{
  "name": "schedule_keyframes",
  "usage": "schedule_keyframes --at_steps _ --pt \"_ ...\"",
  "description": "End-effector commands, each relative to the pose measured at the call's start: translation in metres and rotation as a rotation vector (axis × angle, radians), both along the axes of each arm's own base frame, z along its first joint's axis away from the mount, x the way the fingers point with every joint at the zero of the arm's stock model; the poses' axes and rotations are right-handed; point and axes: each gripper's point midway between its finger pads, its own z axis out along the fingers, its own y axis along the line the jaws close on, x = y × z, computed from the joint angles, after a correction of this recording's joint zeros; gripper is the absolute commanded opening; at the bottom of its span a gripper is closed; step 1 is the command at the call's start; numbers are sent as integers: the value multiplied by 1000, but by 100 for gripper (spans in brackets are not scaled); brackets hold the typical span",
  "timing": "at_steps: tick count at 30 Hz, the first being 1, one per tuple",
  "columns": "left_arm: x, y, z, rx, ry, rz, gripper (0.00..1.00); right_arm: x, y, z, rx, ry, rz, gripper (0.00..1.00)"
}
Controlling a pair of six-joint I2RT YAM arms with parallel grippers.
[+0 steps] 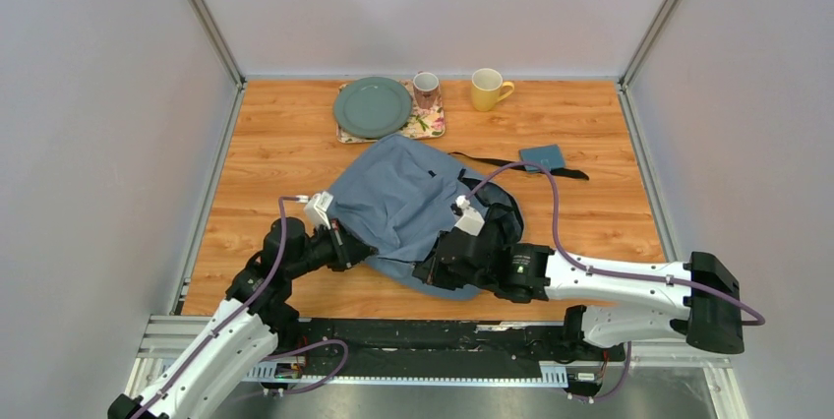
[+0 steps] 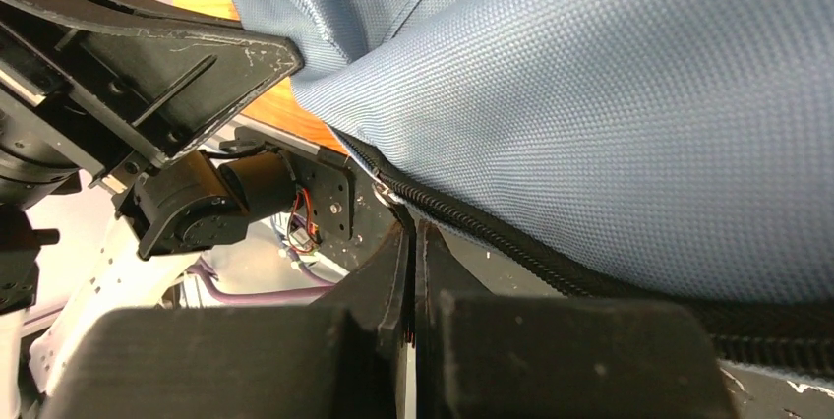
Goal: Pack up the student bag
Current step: Zip the student bag at the center of the board.
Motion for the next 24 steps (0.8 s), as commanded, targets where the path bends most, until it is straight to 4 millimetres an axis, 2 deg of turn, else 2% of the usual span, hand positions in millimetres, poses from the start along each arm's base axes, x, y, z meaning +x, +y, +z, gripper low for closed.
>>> schedule_keyframes --at_steps 1,4,7,9,13,19,23,24 --pt "19 30 -27 157 -43 132 0 -7 -21 -14 -66 46 -3 0" --pt "19 33 -28 183 -48 130 0 -11 -20 -14 -55 59 14 0" --pt "17 38 -32 225 -55 125 0 -11 -31 -19 -53 71 -20 0" --pt "17 44 -39 263 -53 138 0 -9 -38 -25 -52 81 -37 0" --pt "13 60 -56 360 -47 159 0 0 -44 -18 -27 61 -66 0" --pt "10 67 -65 386 -20 180 0 4 -37 -16 -41 54 -51 0" --pt "8 59 -60 351 -15 152 0 3 -26 -15 -24 52 -13 0" --pt "8 56 -58 334 -19 138 3 1 -24 -15 -24 49 3 0"
